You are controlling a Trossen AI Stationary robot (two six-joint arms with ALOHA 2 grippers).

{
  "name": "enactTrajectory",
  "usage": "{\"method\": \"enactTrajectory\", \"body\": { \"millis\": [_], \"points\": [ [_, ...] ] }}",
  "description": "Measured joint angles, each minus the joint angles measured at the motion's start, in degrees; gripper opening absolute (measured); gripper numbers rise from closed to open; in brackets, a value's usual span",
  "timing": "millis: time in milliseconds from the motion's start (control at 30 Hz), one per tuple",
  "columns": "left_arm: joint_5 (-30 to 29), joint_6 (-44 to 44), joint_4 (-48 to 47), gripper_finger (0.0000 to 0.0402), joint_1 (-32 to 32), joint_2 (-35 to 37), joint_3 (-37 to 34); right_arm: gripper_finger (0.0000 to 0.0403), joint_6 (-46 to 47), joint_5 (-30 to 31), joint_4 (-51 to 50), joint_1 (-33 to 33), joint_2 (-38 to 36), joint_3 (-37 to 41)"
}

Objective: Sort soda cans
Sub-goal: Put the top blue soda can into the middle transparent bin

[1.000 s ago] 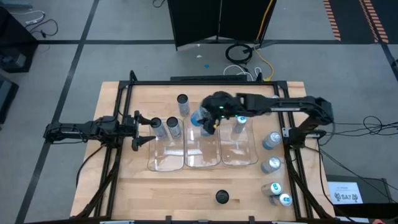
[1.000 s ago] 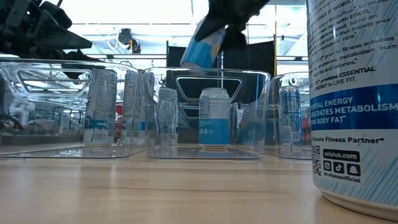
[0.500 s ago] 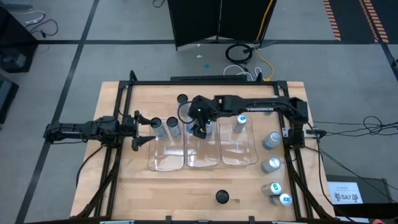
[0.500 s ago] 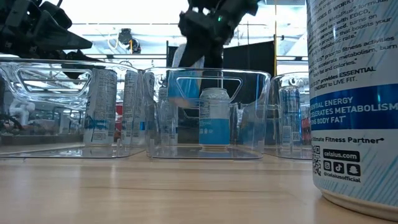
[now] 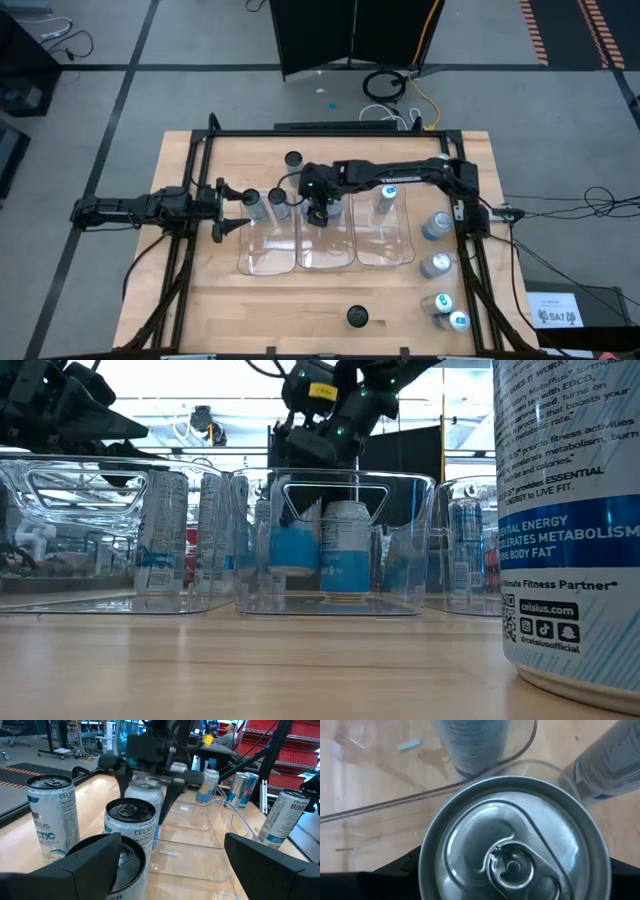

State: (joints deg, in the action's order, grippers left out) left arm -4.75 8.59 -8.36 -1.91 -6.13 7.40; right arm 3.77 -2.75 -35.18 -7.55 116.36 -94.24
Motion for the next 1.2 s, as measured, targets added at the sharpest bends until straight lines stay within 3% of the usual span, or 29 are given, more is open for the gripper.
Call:
{"method": "enactTrajectory", "body": {
  "millis": [567, 1200],
  "points": [
    [0.0, 0.0, 0.0, 0.0363, 0.0, 0.0, 0.0, 0.0334, -0.2, 2.8, 1.0, 0.0, 2.1, 0.0],
    [0.0, 0.0, 0.1, 0.0363, 0.0, 0.0, 0.0, 0.0336, 0.0, 2.9, 0.5, -1.0, -1.9, 0.0]
  ]
}}
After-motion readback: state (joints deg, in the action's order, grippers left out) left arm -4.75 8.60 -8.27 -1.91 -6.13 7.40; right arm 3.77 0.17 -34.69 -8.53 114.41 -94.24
